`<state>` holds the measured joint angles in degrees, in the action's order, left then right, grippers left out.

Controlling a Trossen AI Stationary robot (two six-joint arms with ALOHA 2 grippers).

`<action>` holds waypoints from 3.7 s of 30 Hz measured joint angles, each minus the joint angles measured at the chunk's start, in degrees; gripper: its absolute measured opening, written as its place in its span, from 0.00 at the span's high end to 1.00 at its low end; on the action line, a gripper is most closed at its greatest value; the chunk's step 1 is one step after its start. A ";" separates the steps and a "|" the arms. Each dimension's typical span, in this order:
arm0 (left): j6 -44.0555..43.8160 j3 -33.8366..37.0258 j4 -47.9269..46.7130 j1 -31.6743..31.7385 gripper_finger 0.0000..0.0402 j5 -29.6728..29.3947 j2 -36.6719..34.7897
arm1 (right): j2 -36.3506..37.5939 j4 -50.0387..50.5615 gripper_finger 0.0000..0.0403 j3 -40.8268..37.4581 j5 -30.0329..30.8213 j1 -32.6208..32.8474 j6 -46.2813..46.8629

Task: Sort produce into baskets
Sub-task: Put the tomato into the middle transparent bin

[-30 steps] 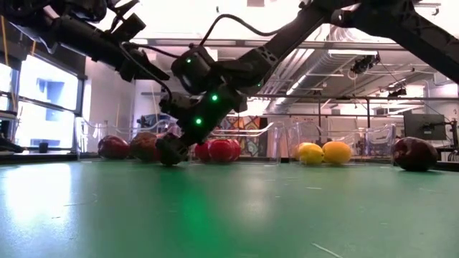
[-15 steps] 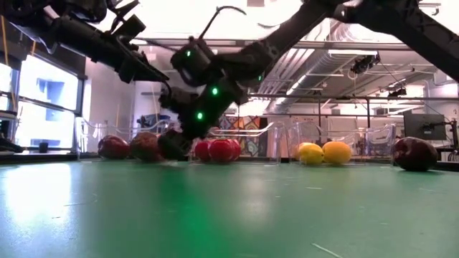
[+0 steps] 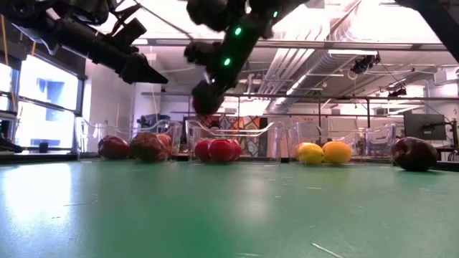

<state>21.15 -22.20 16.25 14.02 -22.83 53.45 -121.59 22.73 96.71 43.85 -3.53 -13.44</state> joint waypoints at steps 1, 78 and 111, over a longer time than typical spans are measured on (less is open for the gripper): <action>-0.02 0.00 -0.10 0.00 1.00 -0.02 0.00 | 1.12 1.94 0.37 0.00 1.02 0.06 0.87; -1.00 -0.01 -0.59 0.33 1.00 -0.74 0.00 | -2.00 15.70 0.27 0.04 -20.28 -22.92 -6.17; -1.05 -0.02 -0.61 0.33 1.00 -0.72 0.00 | 0.64 19.49 0.43 -0.13 -16.00 -20.72 -3.90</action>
<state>20.10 -22.22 15.64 14.35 -23.55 53.45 -120.96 42.23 96.57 27.86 -24.25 -17.34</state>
